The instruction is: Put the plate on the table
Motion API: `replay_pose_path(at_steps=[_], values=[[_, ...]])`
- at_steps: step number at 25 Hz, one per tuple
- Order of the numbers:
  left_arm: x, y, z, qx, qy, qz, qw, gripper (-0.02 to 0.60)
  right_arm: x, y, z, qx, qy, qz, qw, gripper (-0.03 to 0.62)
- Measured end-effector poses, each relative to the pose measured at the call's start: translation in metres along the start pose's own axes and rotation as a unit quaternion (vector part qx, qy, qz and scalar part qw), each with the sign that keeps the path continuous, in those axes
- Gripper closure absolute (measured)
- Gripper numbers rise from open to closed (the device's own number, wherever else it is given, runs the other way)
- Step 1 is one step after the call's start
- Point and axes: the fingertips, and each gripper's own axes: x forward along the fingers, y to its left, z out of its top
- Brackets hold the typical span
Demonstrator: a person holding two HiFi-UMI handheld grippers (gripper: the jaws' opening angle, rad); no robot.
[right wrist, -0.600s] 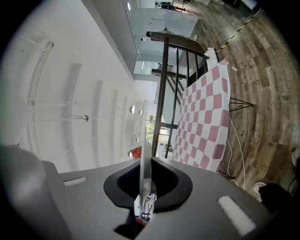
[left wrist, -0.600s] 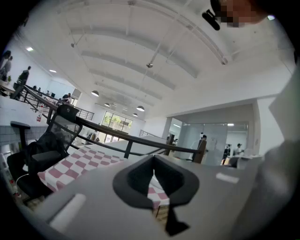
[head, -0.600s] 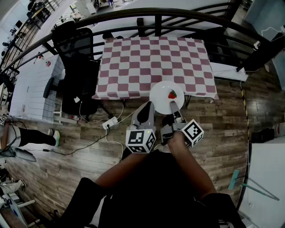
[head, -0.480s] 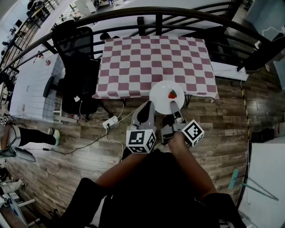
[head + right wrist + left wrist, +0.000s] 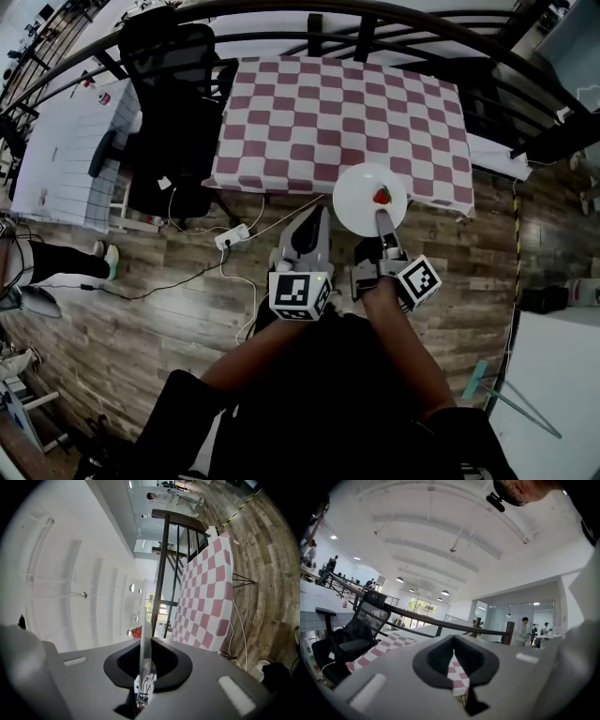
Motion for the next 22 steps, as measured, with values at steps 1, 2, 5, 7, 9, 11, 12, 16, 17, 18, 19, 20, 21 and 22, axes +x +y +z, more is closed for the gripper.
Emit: replay_pose_path(at_steps=[1, 2, 5, 7, 9, 11, 12, 16, 17, 18, 19, 20, 21, 22], values=[[0.001, 0.010, 0.003, 0.003, -0.004, 0.004, 1.0000, 0.572, 0.005, 0.000, -0.003, 0.001, -0.002, -0.004, 1.000, 0.574], [0.003, 0.021, 0.008, 0.005, -0.009, 0.008, 0.9999, 0.572, 0.011, 0.001, -0.007, 0.002, -0.003, -0.007, 1.000, 0.574], [0.016, 0.052, 0.021, 0.010, -0.015, 0.012, 0.9998, 0.572, 0.035, 0.011, -0.019, 0.000, -0.005, -0.006, 1.000, 0.574], [0.028, 0.070, 0.027, 0.011, -0.013, 0.007, 0.9998, 0.572, 0.053, 0.019, -0.025, -0.009, -0.005, -0.006, 1.000, 0.574], [0.044, 0.087, 0.031, 0.009, -0.009, -0.001, 0.9999, 0.572, 0.073, 0.026, -0.029, -0.020, -0.008, -0.010, 1.000, 0.574], [0.058, 0.102, 0.034, 0.010, 0.000, -0.012, 0.9999, 0.572, 0.093, 0.036, -0.032, -0.029, -0.013, -0.010, 0.999, 0.574], [0.063, 0.109, 0.036, 0.012, 0.004, -0.019, 0.9997, 0.572, 0.102, 0.040, -0.035, -0.034, -0.017, -0.010, 0.999, 0.575], [0.086, 0.135, 0.040, 0.016, 0.022, -0.053, 0.9982, 0.572, 0.135, 0.046, -0.045, -0.021, -0.018, 0.002, 1.000, 0.574], [0.092, 0.140, 0.040, 0.020, 0.026, -0.063, 0.9975, 0.572, 0.141, 0.047, -0.046, -0.009, -0.021, 0.017, 1.000, 0.572], [0.098, 0.145, 0.042, 0.027, 0.026, -0.073, 0.9966, 0.572, 0.145, 0.047, -0.045, 0.000, -0.029, 0.030, 0.999, 0.574], [0.103, 0.149, 0.045, 0.036, 0.025, -0.083, 0.9956, 0.572, 0.148, 0.045, -0.043, 0.004, -0.039, 0.034, 0.999, 0.574], [0.108, 0.152, 0.048, 0.042, 0.026, -0.091, 0.9947, 0.572, 0.150, 0.041, -0.040, 0.004, -0.048, 0.031, 0.998, 0.574], [0.113, 0.156, 0.051, 0.045, 0.027, -0.098, 0.9938, 0.572, 0.153, 0.037, -0.037, 0.002, -0.055, 0.023, 0.998, 0.574], [0.118, 0.158, 0.054, 0.046, 0.027, -0.103, 0.9933, 0.572, 0.155, 0.032, -0.035, 0.000, -0.061, 0.012, 0.998, 0.574]])
